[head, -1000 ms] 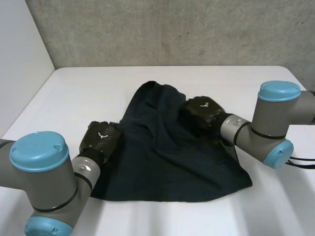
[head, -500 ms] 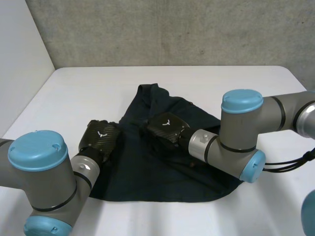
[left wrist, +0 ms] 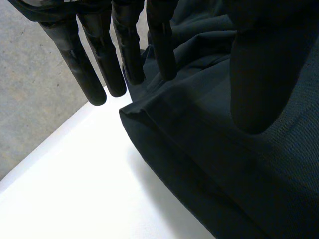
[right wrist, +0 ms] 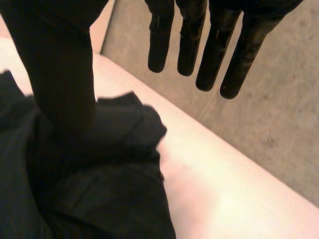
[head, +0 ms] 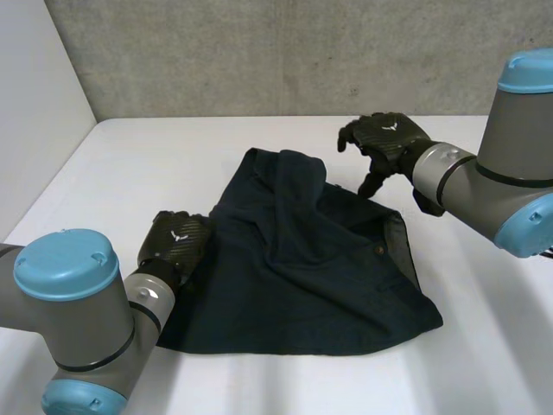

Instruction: Fold the shorts.

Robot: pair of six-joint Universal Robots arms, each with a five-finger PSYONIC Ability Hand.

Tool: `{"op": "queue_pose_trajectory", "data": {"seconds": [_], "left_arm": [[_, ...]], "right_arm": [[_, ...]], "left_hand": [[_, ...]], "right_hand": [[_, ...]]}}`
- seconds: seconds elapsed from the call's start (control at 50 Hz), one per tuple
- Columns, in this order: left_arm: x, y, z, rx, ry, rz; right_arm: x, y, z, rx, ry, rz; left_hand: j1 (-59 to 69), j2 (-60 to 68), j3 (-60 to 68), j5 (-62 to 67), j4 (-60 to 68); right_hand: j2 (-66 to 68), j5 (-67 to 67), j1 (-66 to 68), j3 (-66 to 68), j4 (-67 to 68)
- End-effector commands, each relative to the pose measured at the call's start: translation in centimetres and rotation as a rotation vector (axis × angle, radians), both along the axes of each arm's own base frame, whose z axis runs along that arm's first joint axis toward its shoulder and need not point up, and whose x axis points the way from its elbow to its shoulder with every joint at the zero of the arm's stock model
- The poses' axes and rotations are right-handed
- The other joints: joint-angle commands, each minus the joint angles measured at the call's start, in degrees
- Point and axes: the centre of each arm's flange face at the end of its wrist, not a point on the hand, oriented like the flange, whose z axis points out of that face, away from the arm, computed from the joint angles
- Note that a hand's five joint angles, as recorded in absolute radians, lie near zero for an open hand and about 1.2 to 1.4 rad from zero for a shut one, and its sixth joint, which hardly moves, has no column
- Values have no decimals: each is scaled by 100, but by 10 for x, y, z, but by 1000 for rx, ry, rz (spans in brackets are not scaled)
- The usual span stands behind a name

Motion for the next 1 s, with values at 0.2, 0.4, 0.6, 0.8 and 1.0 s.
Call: {"op": "queue_pose_trajectory", "data": {"seconds": [0.2, 0.4, 0.6, 0.8, 1.0], "left_arm": [[0, 0, -1, 2, -1, 0], [0, 0, 0, 1, 0, 0], [0, 1, -1, 2, -1, -2], [0, 1, -1, 3, 0, -1], [0, 0, 1, -3, 2, 0]], "right_arm": [[0, -40, -91, 84, 58, 31], [10, -37, -109, 80, 36, 113], [13, -49, -123, 16, 24, 105], [16, -57, -126, -5, 20, 97], [13, -57, 15, -179, -278, 76]], "left_hand": [[75, 108, 82, 183, 141], [58, 91, 65, 166, 124], [41, 74, 49, 149, 108], [41, 74, 49, 149, 108], [41, 74, 49, 149, 108]], "right_hand": [[988, 1031, 1341, 1026, 1006], [1022, 1065, 1375, 1060, 1040], [971, 1014, 1324, 1009, 989], [5118, 5161, 5471, 5156, 5136], [5120, 5163, 5473, 5158, 5138]]}}
